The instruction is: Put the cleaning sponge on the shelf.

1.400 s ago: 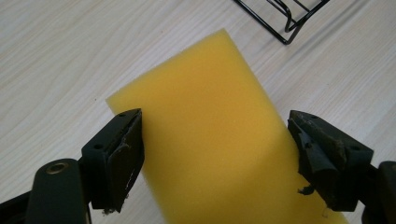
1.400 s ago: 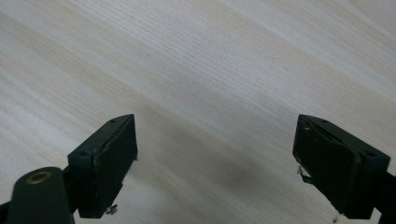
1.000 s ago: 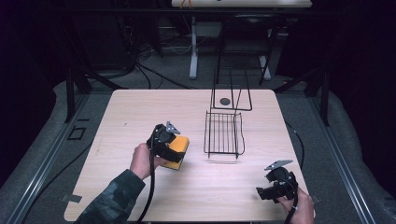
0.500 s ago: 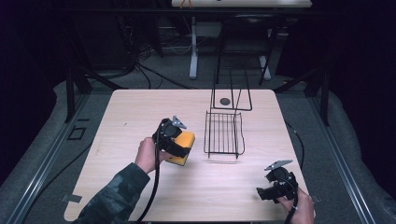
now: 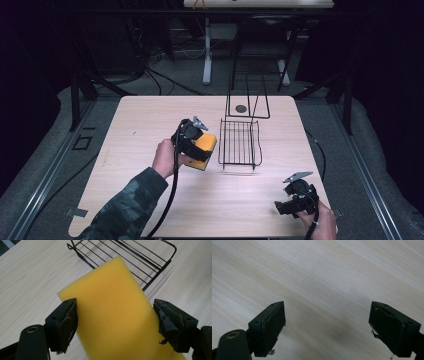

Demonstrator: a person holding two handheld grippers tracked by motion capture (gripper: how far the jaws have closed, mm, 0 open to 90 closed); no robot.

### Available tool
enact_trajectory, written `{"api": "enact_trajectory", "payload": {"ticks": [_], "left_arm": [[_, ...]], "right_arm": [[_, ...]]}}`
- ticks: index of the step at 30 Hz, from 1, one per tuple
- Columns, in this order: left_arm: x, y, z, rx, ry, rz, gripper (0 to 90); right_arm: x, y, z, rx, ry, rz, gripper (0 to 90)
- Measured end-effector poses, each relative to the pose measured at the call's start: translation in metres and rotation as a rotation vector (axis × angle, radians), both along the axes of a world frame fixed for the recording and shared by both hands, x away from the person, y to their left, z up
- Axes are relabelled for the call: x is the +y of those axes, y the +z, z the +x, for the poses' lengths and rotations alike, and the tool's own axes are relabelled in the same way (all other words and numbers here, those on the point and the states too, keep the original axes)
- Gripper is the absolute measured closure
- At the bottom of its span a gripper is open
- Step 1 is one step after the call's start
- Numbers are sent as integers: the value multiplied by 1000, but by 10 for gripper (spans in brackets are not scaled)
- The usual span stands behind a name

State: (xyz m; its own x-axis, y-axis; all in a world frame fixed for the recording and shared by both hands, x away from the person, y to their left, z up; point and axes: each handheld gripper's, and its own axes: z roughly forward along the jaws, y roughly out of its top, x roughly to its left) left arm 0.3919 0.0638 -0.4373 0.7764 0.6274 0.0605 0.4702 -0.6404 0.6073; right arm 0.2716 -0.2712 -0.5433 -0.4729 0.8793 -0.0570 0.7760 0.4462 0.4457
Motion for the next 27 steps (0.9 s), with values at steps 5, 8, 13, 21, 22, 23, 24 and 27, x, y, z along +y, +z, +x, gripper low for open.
{"api": "enact_trajectory", "payload": {"ticks": [5, 8, 13, 21, 22, 23, 24, 27], "left_arm": [[-7, 3, 3, -6, -6, -1, 218], [-10, 3, 8, 2, -5, -8, 218], [-17, 1, 12, 6, -2, -14, 218], [-27, -4, 20, 5, -2, -23, 216], [-29, -6, 21, 4, -2, -30, 216], [-29, -7, 21, 5, -3, -30, 215], [-31, -8, 22, 3, -1, -37, 214], [-34, -11, 25, 5, -5, -53, 214]], "right_arm": [[1, 0, 0, -4, -1, -2, 133], [1, 0, 0, 3, 0, -7, 134], [1, 0, -1, -10, 1, -8, 134], [1, 0, -1, -10, 1, -9, 134], [1, 0, -1, -9, 1, -7, 134], [1, 0, -1, -8, 2, -8, 134], [1, 0, -1, -2, 0, -11, 134], [0, 0, -1, -1, 0, -11, 134]]}}
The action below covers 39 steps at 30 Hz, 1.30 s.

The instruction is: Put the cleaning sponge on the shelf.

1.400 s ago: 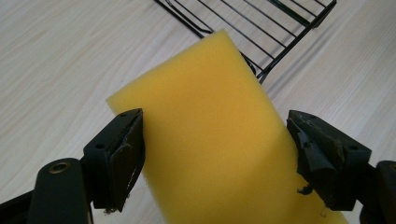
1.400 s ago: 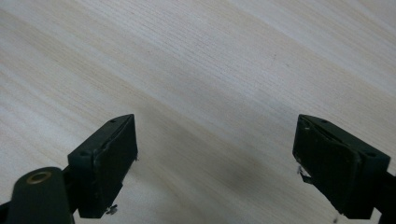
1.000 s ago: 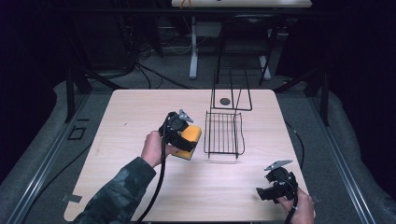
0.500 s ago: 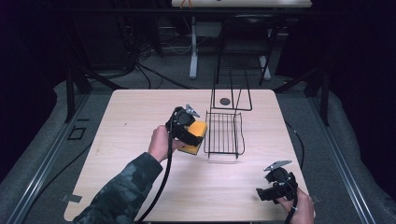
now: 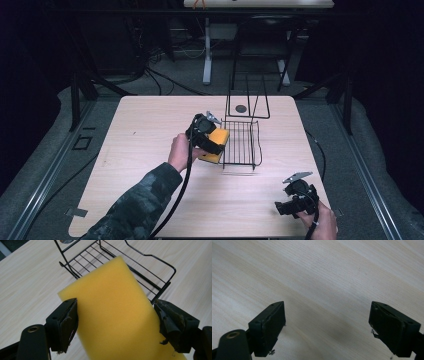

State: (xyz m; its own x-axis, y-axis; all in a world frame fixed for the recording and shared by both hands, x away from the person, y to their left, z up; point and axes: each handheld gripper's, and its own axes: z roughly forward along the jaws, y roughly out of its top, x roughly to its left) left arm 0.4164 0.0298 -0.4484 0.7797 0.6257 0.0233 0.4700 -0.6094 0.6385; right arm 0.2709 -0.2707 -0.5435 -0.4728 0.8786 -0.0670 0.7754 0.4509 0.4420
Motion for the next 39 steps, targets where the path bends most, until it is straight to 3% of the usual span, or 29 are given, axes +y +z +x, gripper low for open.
{"api": "enact_trajectory", "payload": {"ticks": [39], "left_arm": [[-46, -33, 16, -47, 13, -84, 219]], "right_arm": [[-1, 2, -1, -6, 4, -3, 136]]}}
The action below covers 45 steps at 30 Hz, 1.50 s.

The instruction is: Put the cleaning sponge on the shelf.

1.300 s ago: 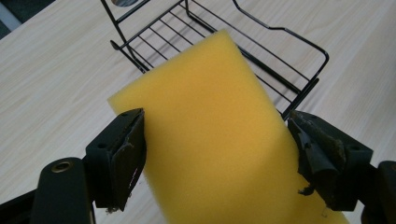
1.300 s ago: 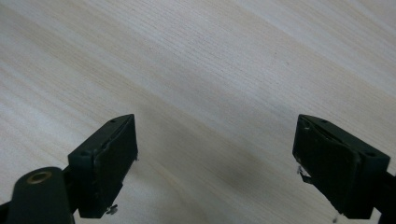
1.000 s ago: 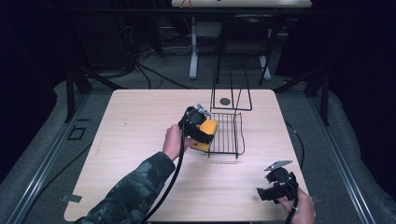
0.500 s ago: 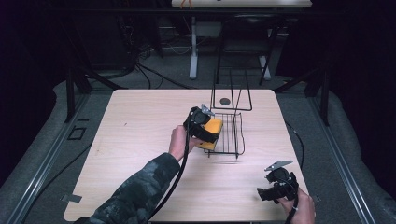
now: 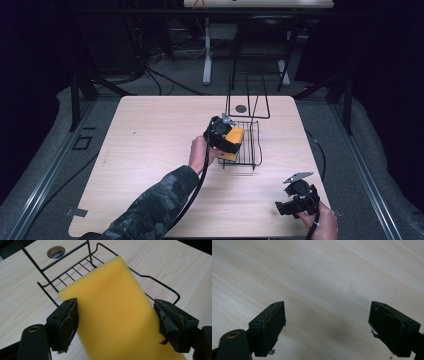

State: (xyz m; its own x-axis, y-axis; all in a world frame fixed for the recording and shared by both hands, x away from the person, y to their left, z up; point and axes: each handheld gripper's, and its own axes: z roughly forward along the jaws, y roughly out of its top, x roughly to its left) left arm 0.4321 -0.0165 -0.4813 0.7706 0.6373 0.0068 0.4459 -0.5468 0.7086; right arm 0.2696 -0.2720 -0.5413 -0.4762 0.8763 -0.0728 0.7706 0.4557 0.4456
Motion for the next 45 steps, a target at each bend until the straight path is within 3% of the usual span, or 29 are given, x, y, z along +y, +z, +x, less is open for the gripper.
{"api": "enact_trajectory", "payload": {"ticks": [10, 26, 36, 38, 45], "left_arm": [[-12, -10, 3, 10, -7, 7, 219], [-28, -20, 13, -5, 36, 16, 220], [-38, -31, 15, 24, 75, 34, 217], [-40, -33, 16, 33, 77, 53, 216], [-45, -35, 13, 28, 89, 74, 198]], "right_arm": [[0, 0, -1, -12, -3, 9, 136], [-1, 0, -1, 3, 0, 5, 136], [-1, 0, -1, -1, 3, 3, 136], [0, -1, -1, 1, 2, 6, 136], [-1, 0, -1, -2, -1, 8, 136]]}}
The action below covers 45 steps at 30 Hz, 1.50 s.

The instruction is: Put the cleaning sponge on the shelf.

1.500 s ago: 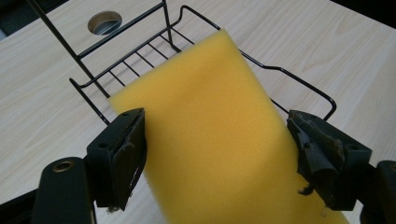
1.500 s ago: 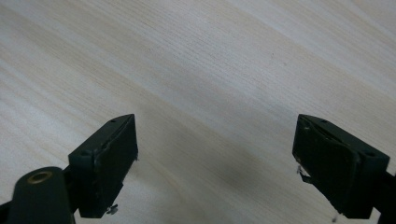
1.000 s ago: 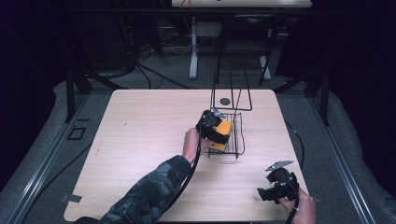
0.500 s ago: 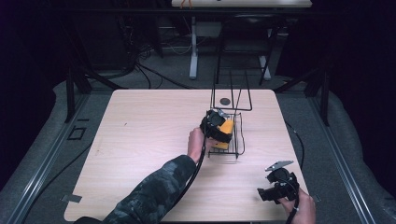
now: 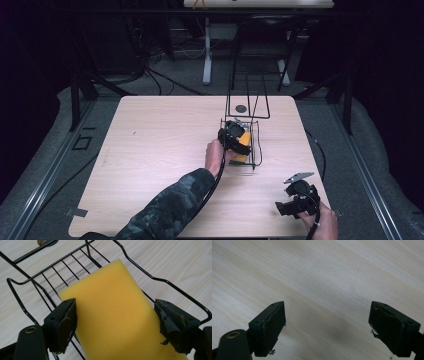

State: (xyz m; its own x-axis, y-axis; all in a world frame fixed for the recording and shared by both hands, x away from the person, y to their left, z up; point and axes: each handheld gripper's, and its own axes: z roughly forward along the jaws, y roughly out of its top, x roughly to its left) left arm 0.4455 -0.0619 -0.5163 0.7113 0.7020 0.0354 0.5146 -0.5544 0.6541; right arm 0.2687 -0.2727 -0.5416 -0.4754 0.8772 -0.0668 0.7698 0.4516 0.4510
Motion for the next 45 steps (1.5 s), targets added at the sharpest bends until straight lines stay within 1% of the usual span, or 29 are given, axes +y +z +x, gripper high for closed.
{"api": "enact_trajectory", "payload": {"ticks": [2, 4, 6, 7, 8, 15, 17, 18, 22, 25, 29, 35, 36, 37, 38, 39, 40, 45], "left_arm": [[-1, -1, -1, -4, 3, 7, 187], [-1, -1, -1, -9, 5, 5, 173], [-1, -1, -1, -9, 9, 6, 156], [0, 0, -2, -10, 8, 7, 151], [0, 0, -3, -20, 8, 3, 148], [5, 6, -6, -31, 4, -14, 107], [6, 8, -7, -35, -1, -18, 98], [7, 10, -9, -37, -3, -31, 91], [12, 16, -14, -57, -14, -46, 65], [17, 21, -18, -68, -26, -53, 50], [24, 26, -24, -70, -46, -57, 39], [41, 34, -33, -80, -56, -63, 42], [46, 36, -35, -84, -57, -60, 42], [50, 36, -37, -94, -52, -70, 44], [53, 37, -37, -96, -49, -70, 46], [57, 38, -38, -88, -50, -70, 46], [63, 39, -39, -93, -49, -61, 44], [83, 41, -43, -97, -39, -54, 44]], "right_arm": [[0, 0, 0, -2, 3, -2, 136], [0, 0, 0, -8, 1, 4, 136], [0, 1, 0, 0, 2, 3, 136], [0, 1, 0, -4, 0, 4, 136], [-1, 1, 0, -4, -2, 2, 136], [-1, 1, 0, -4, 0, 6, 135], [-1, 1, 0, -4, 1, 6, 136], [-1, 2, 0, -5, 1, 7, 135], [-1, 2, 0, -4, 2, 8, 136], [-1, 2, 0, -8, 0, 11, 135], [-1, 2, 0, -4, 1, 10, 135], [0, 2, -1, -4, -3, 11, 135], [0, 2, -1, -4, -2, 11, 135], [0, 2, -1, -3, -3, 10, 136], [0, 2, 0, -3, -3, 10, 135], [0, 2, 0, -3, -3, 7, 136], [0, 2, 0, -3, -3, 5, 135], [0, 1, 0, -3, -4, 9, 136]]}}
